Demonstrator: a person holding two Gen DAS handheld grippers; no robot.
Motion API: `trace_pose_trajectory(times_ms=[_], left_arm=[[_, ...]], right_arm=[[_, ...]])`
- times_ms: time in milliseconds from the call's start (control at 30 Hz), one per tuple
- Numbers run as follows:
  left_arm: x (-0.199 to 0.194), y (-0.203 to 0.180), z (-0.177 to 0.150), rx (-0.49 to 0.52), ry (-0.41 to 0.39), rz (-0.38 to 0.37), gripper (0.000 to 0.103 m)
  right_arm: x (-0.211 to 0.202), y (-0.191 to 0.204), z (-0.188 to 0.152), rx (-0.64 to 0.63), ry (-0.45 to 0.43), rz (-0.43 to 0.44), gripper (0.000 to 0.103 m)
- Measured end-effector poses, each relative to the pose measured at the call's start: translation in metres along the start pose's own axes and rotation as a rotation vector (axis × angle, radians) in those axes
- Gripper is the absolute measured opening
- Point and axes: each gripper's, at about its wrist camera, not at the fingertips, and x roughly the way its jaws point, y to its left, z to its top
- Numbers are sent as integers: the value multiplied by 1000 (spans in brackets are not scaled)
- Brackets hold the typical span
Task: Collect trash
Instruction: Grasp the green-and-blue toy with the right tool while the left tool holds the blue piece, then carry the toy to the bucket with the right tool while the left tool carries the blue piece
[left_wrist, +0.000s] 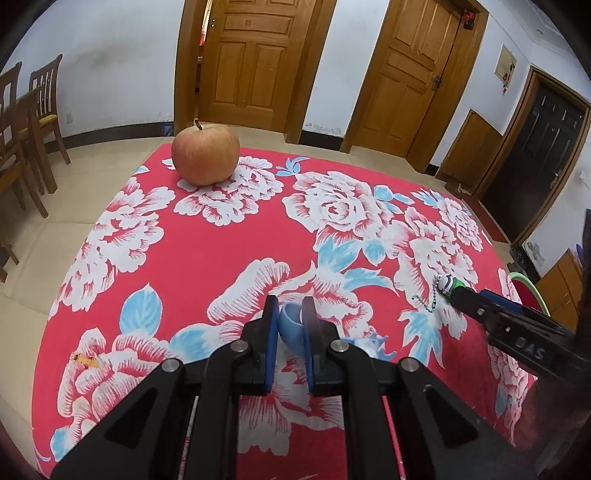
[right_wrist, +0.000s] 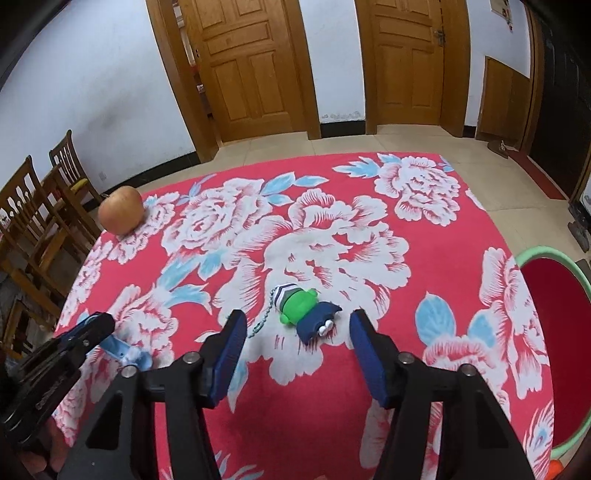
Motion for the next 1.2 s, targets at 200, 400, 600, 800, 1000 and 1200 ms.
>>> trace_pose_trajectory(times_ms=[200, 400, 600, 800, 1000, 1200], left_arm=[[1, 0, 0, 0, 1, 1, 11], [1, 0, 0, -1, -1, 0, 11], [-2, -1, 1, 0, -12, -1, 11], [-2, -5, 0, 10, -11, -10, 11], [-6, -11, -1, 27, -20, -21, 11], [-20, -28, -1, 54, -35, -50, 11]], right_arm=[[12, 0, 0, 5, 21, -6, 42], [11, -6, -2, 39, 15, -1, 36], [-14, -12, -7, 69, -26, 24, 36], [-53, -21, -17, 106, -80, 41, 36], [-90, -39, -33, 168, -131, 41, 36], [-129, -69, -51, 238, -199, 4, 36]])
